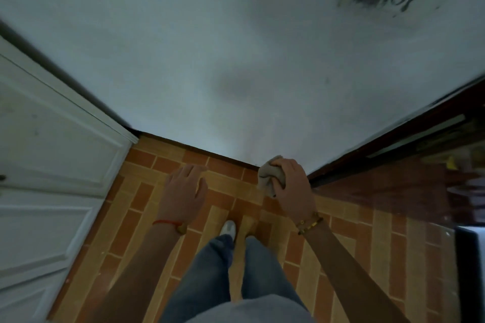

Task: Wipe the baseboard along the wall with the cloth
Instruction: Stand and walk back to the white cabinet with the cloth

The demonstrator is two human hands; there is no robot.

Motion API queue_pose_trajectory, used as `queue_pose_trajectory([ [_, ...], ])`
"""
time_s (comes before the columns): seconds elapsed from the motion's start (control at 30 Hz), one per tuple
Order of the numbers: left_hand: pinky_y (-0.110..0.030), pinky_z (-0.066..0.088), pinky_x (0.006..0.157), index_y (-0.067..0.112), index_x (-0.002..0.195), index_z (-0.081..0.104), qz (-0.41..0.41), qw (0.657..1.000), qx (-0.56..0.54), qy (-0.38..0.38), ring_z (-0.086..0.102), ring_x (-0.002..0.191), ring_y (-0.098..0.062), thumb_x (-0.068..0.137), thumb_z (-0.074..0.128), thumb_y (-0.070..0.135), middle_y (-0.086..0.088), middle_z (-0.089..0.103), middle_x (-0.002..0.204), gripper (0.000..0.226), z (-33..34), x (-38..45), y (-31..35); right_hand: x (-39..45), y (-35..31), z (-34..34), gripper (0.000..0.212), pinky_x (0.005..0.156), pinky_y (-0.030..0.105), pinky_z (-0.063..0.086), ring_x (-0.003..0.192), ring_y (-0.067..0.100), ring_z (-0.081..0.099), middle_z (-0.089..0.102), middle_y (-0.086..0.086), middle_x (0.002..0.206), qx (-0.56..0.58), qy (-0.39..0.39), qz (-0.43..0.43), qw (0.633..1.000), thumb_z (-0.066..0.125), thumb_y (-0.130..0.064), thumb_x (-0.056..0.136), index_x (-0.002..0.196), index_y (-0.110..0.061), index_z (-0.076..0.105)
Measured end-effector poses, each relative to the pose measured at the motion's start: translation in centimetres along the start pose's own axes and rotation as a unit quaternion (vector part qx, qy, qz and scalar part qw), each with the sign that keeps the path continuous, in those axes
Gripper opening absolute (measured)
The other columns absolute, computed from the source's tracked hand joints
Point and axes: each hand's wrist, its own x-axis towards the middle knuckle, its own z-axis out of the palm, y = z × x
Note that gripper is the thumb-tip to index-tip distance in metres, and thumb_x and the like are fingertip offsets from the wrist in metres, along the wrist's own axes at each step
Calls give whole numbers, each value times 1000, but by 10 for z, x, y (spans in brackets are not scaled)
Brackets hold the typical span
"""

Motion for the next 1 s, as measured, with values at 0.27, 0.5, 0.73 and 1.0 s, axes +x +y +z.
queue_pose_trajectory([
  [0.27,-53,51,91,16,125,62,-84,992,-45,79,62,108,-30,97,36,35,-6,65,122,43,-37,-66,27,-3,-24,-34,25,83,27,43,95,22,53,59,8,105,17,-53,-76,996,64,1,85,108,-11,60],
  [0.5,-51,52,91,19,125,62,-218,958,-58,179,63,106,-29,100,52,20,-5,65,122,27,-41,-155,47,-9,-45,-40,23,82,32,51,94,24,58,61,9,104,44,-121,-141,982,66,-1,86,107,-10,61],
  [0.73,-52,51,94,15,125,63,-352,906,-58,230,61,112,-33,99,53,18,-9,65,122,28,-38,-256,43,-36,-101,-19,26,78,5,42,95,9,56,58,-1,105,72,-224,-213,948,66,-4,85,106,-19,60],
  [1.0,-48,52,87,15,123,65,-481,809,-88,326,63,107,-36,97,57,14,-10,66,122,27,-25,-387,23,-102,-181,45,27,81,16,51,99,8,57,58,-8,108,68,-324,-323,886,66,-9,86,107,-24,59],
])
